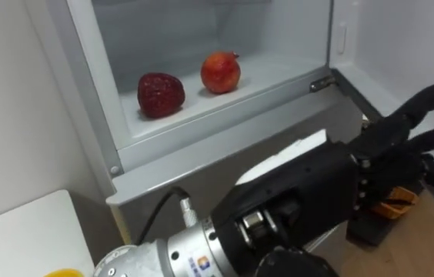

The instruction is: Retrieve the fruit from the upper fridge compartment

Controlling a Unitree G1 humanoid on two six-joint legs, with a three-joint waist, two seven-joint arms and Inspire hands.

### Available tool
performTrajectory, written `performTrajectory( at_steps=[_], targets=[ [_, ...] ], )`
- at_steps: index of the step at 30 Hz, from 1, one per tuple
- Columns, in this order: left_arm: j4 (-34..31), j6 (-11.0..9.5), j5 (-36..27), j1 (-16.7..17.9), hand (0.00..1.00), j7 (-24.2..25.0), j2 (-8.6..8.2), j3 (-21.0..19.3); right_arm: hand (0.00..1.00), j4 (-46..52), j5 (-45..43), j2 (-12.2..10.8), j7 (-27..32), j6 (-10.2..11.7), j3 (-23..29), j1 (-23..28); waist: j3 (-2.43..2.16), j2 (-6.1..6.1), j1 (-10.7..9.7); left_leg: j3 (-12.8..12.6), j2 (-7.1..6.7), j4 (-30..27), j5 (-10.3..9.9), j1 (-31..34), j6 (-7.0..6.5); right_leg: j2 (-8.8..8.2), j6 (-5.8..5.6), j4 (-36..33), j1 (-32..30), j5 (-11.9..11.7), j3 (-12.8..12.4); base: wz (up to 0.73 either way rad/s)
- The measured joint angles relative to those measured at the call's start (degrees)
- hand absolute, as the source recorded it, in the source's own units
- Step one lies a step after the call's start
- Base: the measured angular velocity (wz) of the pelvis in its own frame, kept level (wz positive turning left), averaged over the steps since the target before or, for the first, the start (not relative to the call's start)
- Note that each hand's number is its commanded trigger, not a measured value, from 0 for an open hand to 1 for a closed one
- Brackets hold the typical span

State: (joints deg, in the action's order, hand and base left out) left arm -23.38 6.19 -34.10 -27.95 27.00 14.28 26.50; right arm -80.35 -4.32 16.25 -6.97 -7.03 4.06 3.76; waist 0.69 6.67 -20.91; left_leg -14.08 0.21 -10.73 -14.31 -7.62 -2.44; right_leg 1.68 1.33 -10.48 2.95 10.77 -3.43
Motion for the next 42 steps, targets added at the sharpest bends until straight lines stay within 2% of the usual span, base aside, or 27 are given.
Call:
performTrajectory(
  at_steps=[7, 12, 15, 20, 23, 26, 28, 30, 32, 33, 34, 35, 36, 38, 39, 40, 41, 42],
  targets=[
    [0.0, 1.0, 0.0, -1.1, 0.00, 0.2, -0.92, 0.7, 0.00, 0.1, 0.0, 0.0, 0.0, 0.0, 0.0, -0.4, -0.02, 0.30, -2.2, -0.1, 0.33, -0.1, 0.0, 0.1, 0.02, 0.56, 0.31, -0.1, -0.3, -0.2, -1.0, -0.06],
    [0.0, 1.0, 0.0, -1.9, 0.00, -0.1, -2.50, 0.7, 0.00, 0.3, 0.0, 0.1, 0.1, 0.0, 0.0, -0.5, -0.18, 0.54, -2.4, -0.1, 0.34, -0.1, 0.0, 0.5, 0.02, 0.59, 0.34, -0.3, -0.9, -0.2, -1.1, -0.01],
    [-0.1, 1.0, 2.5, -1.9, 0.00, -0.4, -2.49, 0.7, 0.00, 0.5, -0.3, 0.1, 0.1, 0.0, 0.0, -0.5, -0.19, 0.54, -2.3, 0.1, 0.34, -0.1, 0.0, 0.5, 0.02, 0.57, 0.34, -0.3, -0.9, -0.2, -1.1, 0.00],
    [-0.1, 1.0, 2.5, -1.9, 0.00, -0.5, -1.63, 0.5, 0.00, 0.5, -0.2, 0.1, 0.1, 0.1, -0.5, -0.7, -0.18, 0.52, -1.5, 0.2, 0.34, 0.1, 0.0, 0.1, 0.02, 0.57, 0.34, -0.4, -0.7, -0.2, -1.1, -0.02],
    [-0.6, 1.0, 3.4, -1.9, 0.00, -0.5, -0.57, -0.4, 0.00, 0.5, -0.3, 0.1, 0.1, 0.1, -0.5, -0.4, -0.18, 0.52, 0.4, 0.2, 0.35, 0.0, 0.0, 0.0, 0.02, 0.55, 0.36, -0.4, -0.6, -0.3, -0.9, -0.01],
    [-2.1, 1.0, 5.7, -1.8, 0.00, -1.8, 1.24, -2.4, 0.00, 0.0, -0.4, 0.1, 0.6, 0.2, -0.6, -0.2, -0.13, 0.41, 2.6, 0.3, 0.39, 0.1, 0.0, 0.1, 0.03, 0.48, 0.37, -0.4, -0.6, -0.3, -0.2, 0.07],
    [-6.8, 0.9, 7.4, 0.0, 0.00, -2.2, 3.29, -6.3, 0.00, -0.2, -0.6, 0.0, 0.5, 0.7, -0.6, 0.3, -0.15, 0.30, 4.5, 1.0, 0.40, 0.1, 0.0, 0.4, 0.04, 0.37, 0.42, -0.4, -0.6, -0.3, 0.6, 0.16],
    [-8.5, 0.7, 7.4, 0.6, 0.00, -2.7, 4.35, -8.9, 0.00, -0.5, -0.6, -0.2, 0.6, 0.7, -0.5, 0.5, -0.14, -0.21, 6.1, 2.1, 0.34, 0.1, 0.0, 0.5, 0.04, 0.20, 0.52, -0.4, -0.4, -0.2, 1.8, 0.29],
    [-10.0, 0.6, 7.8, 2.3, 0.00, -2.9, 4.64, -12.4, 0.00, -1.0, -0.7, -0.4, 0.6, 1.2, -0.3, 1.0, -0.30, -1.05, 7.7, 3.4, 0.34, 0.0, 0.0, 0.6, 0.04, 0.15, 0.60, -0.4, 0.0, -0.2, 2.8, 0.28],
    [-11.1, 0.4, 7.8, 4.4, 0.00, -3.6, 4.78, -15.1, 0.00, -1.1, -0.8, -0.5, 0.7, 1.5, -0.3, 1.5, -0.61, -1.74, 8.9, 4.1, 0.36, 0.0, 0.1, 0.6, 0.08, 0.20, 0.71, -0.4, 0.2, -0.1, 3.2, 0.28],
    [-12.1, -0.4, 7.8, 6.7, 0.00, -5.0, 5.33, -17.4, 0.00, -0.8, -0.9, -0.6, 0.9, 2.0, -0.3, 1.7, -0.72, -2.47, 10.1, 5.0, 0.37, 0.0, 0.1, 0.3, 0.12, 0.25, 0.83, -0.1, 0.9, -0.1, 3.7, 0.25],
    [-12.5, -0.5, 8.0, 7.6, 0.00, -5.5, 5.55, -18.5, 0.00, -0.7, -1.0, -0.6, 1.1, 2.2, -0.3, 2.1, -0.81, -2.85, 10.9, 5.2, 0.35, 0.0, 0.1, 0.1, 0.14, 0.24, 0.91, -0.1, 1.1, 0.0, 3.9, 0.19],
    [-13.5, -0.6, 8.5, 9.9, 0.00, -6.6, 6.04, -21.3, 0.00, -0.5, -1.1, -0.6, 1.8, 2.4, -0.1, 2.5, -1.10, -3.40, 12.7, 5.5, 0.35, 0.0, 0.1, 0.1, 0.24, 0.17, 1.05, -0.1, 1.4, 0.1, 4.5, 0.27],
    [-13.8, -1.3, 9.3, 11.3, 0.00, -8.8, 6.90, -24.6, 0.00, -0.4, -2.2, -0.8, 2.7, 2.5, 0.5, 3.2, -1.03, -4.31, 13.8, 6.9, 0.19, -0.1, 0.2, 0.1, 0.33, -0.07, 1.09, 0.4, 2.2, 0.1, 5.9, 0.44],
    [-13.8, -1.5, 10.5, 11.4, 0.00, -10.3, 7.16, -27.0, 0.00, -0.3, -3.6, -0.8, 3.1, 2.6, 1.7, 3.6, -0.92, -4.59, 15.1, 7.9, 0.05, -0.1, 0.2, 0.2, 0.37, -0.23, 1.07, 0.8, 2.6, 0.2, 6.8, 0.40],
    [-13.8, -1.6, 12.0, 11.4, 0.00, -11.9, 7.19, -29.5, 0.00, 0.3, -4.9, -0.8, 3.5, 2.6, 2.0, 3.9, -0.88, -4.67, 16.6, 8.3, -0.02, -0.2, 0.2, 0.2, 0.40, -0.29, 1.06, 0.8, 2.8, 0.2, 7.2, 0.28],
    [-13.8, -1.8, 12.5, 11.6, 0.00, -12.8, 7.17, -30.9, 0.00, 0.6, -5.3, -0.9, 3.8, 2.7, 2.3, 4.1, -0.89, -4.68, 17.2, 8.6, -0.06, -0.2, 0.2, 0.1, 0.40, -0.36, 1.05, 0.8, 2.9, 0.2, 7.5, 0.20],
    [-13.8, -3.0, 13.2, 12.3, 0.00, -15.1, 7.17, -33.7, 0.00, 0.8, -6.5, -1.2, 4.5, 3.0, 2.3, 4.2, -0.93, -4.65, 18.3, 9.1, -0.16, -0.5, 0.2, 0.2, 0.40, -0.49, 1.01, 0.8, 3.1, 0.2, 8.2, 0.21]
  ],
)
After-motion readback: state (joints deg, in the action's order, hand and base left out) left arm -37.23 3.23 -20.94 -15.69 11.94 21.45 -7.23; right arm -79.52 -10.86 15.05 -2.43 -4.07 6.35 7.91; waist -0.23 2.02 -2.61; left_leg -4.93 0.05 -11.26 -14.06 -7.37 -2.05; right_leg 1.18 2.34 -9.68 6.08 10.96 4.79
